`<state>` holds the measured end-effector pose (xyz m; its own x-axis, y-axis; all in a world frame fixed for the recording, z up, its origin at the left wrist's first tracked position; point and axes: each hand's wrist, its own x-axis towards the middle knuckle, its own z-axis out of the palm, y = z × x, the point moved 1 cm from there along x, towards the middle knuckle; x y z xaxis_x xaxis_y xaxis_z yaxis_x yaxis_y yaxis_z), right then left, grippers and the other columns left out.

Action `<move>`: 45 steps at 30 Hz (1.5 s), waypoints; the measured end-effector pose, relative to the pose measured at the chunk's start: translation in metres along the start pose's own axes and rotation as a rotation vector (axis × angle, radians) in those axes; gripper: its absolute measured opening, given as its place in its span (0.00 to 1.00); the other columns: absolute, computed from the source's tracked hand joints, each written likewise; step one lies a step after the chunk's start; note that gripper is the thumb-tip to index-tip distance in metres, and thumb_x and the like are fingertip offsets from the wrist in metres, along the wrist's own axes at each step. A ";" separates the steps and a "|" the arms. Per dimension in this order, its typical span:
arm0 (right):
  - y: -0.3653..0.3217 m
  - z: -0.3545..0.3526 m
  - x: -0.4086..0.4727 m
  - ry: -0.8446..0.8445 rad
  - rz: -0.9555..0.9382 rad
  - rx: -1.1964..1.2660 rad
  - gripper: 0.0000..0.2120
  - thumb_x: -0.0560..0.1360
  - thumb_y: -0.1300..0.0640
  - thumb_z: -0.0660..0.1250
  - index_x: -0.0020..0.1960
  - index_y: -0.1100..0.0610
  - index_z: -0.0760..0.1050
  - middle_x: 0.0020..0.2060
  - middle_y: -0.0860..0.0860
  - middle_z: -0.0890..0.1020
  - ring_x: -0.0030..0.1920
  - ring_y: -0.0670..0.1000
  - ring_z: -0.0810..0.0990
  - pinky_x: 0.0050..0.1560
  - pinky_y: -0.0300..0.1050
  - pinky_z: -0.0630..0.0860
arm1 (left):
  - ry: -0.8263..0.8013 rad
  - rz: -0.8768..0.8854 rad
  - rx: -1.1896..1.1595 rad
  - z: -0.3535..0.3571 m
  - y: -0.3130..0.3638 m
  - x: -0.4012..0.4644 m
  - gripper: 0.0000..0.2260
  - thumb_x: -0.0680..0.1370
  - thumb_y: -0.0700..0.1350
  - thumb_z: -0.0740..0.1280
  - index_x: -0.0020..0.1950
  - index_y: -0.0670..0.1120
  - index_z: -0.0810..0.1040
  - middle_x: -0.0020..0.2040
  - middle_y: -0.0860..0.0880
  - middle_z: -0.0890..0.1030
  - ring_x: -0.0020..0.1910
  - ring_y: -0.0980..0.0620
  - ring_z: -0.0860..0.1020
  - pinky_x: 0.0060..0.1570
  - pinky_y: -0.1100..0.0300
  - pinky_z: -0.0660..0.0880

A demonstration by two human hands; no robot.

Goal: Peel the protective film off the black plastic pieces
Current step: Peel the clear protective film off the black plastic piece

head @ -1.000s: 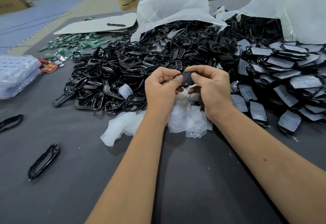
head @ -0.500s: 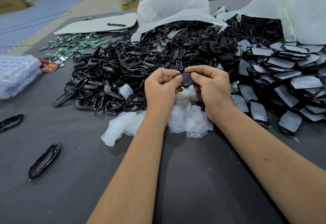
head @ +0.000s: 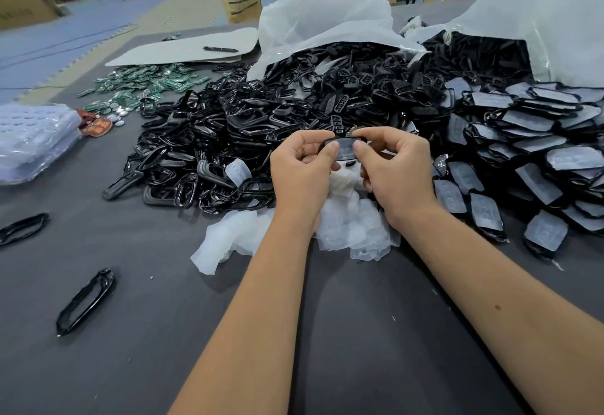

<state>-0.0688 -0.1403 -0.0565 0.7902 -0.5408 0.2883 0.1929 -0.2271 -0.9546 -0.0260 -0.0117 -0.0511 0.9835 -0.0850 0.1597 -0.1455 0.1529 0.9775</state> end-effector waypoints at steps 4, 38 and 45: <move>0.002 0.000 0.001 0.012 0.008 -0.002 0.05 0.78 0.63 0.72 0.50 0.55 0.85 0.36 0.57 0.83 0.29 0.50 0.79 0.32 0.45 0.76 | -0.026 -0.014 -0.004 0.000 0.000 0.001 0.08 0.77 0.30 0.71 0.50 0.41 0.84 0.35 0.50 0.83 0.31 0.56 0.79 0.37 0.63 0.77; -0.015 0.002 -0.008 0.006 -0.246 -0.239 0.02 0.77 0.61 0.76 0.49 0.55 0.86 0.43 0.47 0.82 0.43 0.46 0.81 0.47 0.39 0.77 | -0.061 -0.244 -0.402 0.000 0.006 0.007 0.05 0.83 0.41 0.69 0.50 0.41 0.82 0.41 0.46 0.82 0.36 0.56 0.80 0.36 0.66 0.77; -0.014 -0.007 -0.003 -0.235 0.098 0.157 0.11 0.80 0.56 0.72 0.39 0.50 0.85 0.34 0.52 0.81 0.27 0.50 0.74 0.28 0.43 0.73 | -0.097 -0.161 -0.309 0.000 0.005 0.003 0.03 0.82 0.38 0.69 0.53 0.40 0.81 0.47 0.42 0.83 0.46 0.47 0.80 0.49 0.57 0.80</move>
<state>-0.0780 -0.1407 -0.0433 0.9189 -0.3479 0.1861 0.1820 -0.0447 -0.9823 -0.0234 -0.0116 -0.0454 0.9743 -0.2226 0.0341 0.0640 0.4189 0.9058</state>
